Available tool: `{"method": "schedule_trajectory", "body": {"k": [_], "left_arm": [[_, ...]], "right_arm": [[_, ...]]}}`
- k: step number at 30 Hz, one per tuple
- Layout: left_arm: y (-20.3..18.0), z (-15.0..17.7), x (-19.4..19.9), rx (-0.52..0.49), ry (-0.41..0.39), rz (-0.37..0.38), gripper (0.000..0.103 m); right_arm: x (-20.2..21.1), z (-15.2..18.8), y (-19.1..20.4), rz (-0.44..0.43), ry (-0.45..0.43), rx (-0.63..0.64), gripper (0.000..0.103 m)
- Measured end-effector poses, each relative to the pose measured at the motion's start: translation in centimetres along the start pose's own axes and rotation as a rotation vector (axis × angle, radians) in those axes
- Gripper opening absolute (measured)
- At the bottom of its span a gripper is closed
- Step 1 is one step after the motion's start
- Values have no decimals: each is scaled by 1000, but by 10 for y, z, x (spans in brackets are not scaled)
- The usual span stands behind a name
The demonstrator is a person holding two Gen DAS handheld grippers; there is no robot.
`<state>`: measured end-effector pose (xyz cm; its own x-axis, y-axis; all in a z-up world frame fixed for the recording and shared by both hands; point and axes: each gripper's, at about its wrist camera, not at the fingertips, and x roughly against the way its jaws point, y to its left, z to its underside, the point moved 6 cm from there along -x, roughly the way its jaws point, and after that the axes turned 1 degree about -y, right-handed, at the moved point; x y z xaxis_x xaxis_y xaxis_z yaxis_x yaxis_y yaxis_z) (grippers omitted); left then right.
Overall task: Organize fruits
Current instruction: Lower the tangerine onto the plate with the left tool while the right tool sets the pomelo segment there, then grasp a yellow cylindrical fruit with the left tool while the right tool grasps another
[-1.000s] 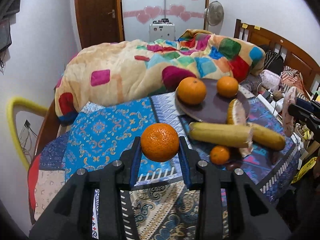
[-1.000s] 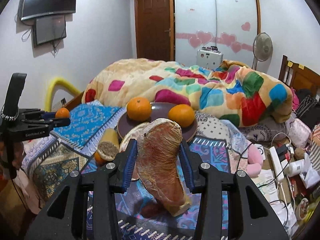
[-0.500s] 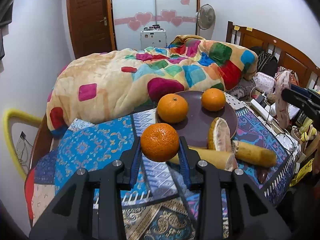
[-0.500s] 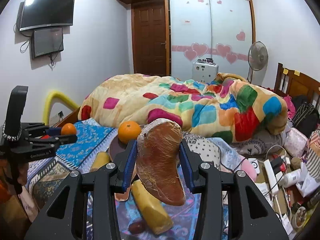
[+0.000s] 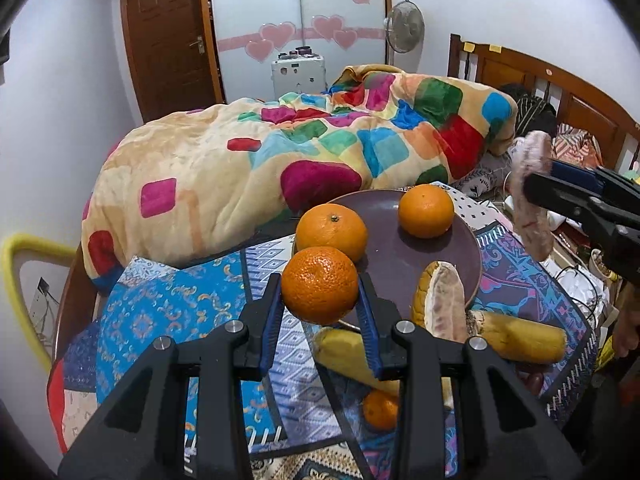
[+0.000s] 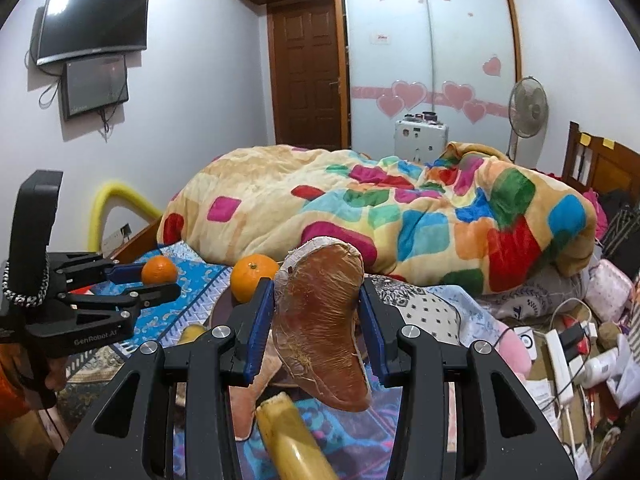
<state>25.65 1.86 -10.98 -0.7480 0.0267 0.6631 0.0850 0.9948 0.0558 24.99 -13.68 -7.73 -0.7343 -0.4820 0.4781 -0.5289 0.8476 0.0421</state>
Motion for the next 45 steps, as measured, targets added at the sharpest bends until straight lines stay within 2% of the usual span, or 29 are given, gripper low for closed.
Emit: {"method": "schedule_trajectory", "body": {"k": [15,18,20,22,23,29,35,41,45], "left_arm": [[-10,-10,-52,-17,46,11,36],[-11,-9,-62,-5,76,19,37],[-10,-8,-66,3,92,23,42],[-8,-8,-63,15,75,10,55],[-7,-9,-60,19,63,6,58],[-5,-9,-34,40,39,22,61],[-18,2,-5,-1,30,17,64],[-32,16,7,5,43,19,80],[-43,30,7,34,71,34,95]], "right_arm": [[-70,-3,3,-63,155,35,39],[-83,-1,8,-79,195,41,39],[-86,-3,8,-35,193,41,44],[-80,-5,10,-50,173,40,48],[-76,-6,11,-51,165,36,48],[-50,3,10,-35,155,57,49],[-20,16,5,-26,149,47,49],[5,35,-5,1,171,26,49],[20,51,-15,13,192,1,49]]}}
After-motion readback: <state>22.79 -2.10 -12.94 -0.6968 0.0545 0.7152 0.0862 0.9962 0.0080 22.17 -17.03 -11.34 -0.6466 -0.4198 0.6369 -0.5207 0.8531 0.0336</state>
